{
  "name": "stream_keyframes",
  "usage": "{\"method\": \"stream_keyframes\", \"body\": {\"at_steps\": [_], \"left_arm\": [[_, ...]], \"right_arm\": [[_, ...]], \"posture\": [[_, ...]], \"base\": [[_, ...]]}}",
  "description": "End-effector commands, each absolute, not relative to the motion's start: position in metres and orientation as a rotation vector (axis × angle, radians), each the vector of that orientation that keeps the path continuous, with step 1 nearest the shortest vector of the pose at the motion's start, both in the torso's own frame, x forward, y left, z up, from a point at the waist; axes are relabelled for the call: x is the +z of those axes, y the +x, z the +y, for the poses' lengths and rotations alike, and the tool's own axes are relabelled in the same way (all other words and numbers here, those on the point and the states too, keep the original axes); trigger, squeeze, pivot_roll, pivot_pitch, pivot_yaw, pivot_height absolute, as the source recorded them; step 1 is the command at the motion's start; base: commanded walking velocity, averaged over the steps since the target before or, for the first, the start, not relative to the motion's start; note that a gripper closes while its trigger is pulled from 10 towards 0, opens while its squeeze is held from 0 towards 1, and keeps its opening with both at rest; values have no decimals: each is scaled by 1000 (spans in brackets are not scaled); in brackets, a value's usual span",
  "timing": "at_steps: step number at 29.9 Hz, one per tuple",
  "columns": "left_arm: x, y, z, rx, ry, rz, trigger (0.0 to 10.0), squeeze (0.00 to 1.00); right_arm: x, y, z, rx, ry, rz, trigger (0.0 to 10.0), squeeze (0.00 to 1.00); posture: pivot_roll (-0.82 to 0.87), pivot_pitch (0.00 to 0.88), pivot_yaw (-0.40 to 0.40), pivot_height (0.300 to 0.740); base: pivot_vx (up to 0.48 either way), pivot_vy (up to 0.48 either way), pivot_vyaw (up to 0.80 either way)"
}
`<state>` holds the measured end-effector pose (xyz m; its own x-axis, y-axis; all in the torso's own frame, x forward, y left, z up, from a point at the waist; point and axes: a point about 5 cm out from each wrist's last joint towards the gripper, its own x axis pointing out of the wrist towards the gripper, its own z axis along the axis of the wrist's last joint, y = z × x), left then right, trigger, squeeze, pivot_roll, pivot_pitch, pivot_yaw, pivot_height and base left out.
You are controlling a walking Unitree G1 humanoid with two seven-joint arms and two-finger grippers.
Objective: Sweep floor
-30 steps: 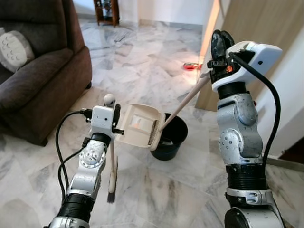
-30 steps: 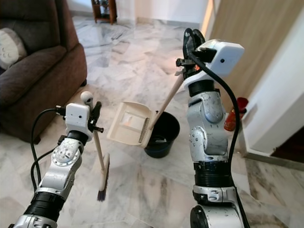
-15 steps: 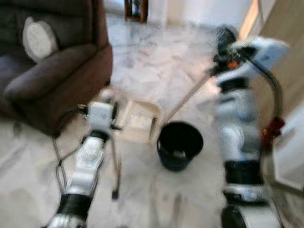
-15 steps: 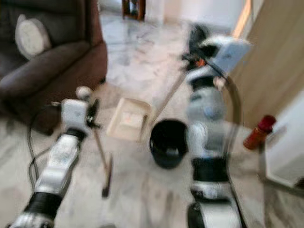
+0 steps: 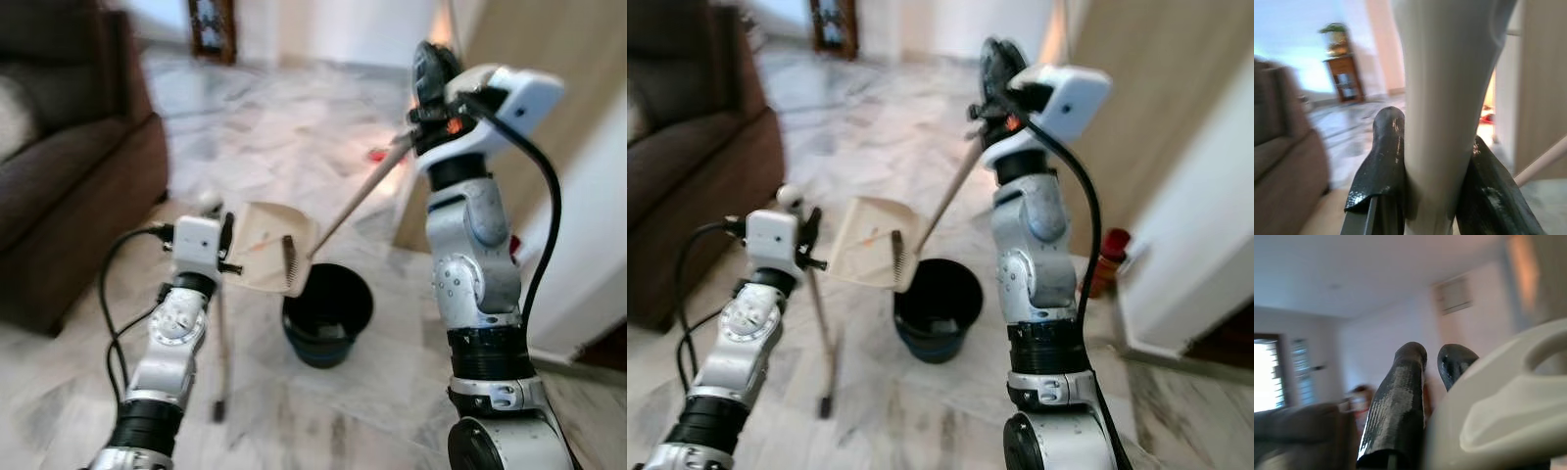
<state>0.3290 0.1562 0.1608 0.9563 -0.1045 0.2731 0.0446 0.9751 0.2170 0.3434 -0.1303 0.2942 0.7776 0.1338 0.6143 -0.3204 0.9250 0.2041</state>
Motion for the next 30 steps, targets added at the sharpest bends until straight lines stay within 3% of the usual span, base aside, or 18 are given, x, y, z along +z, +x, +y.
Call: {"method": "stream_keyframes", "body": {"at_steps": [1,30], "left_arm": [[169,328,151,-87,194,-335,10000,0],[169,328,152,-82,192,-335,10000,0]], "right_arm": [[310,337,-127,268,319,-718,10000,0],[309,338,-125,276,307,-706,10000,0]], "posture": [[64,41,-27,740],[64,43,-32,740]], "base": [[281,0,0],[282,0,0]]}}
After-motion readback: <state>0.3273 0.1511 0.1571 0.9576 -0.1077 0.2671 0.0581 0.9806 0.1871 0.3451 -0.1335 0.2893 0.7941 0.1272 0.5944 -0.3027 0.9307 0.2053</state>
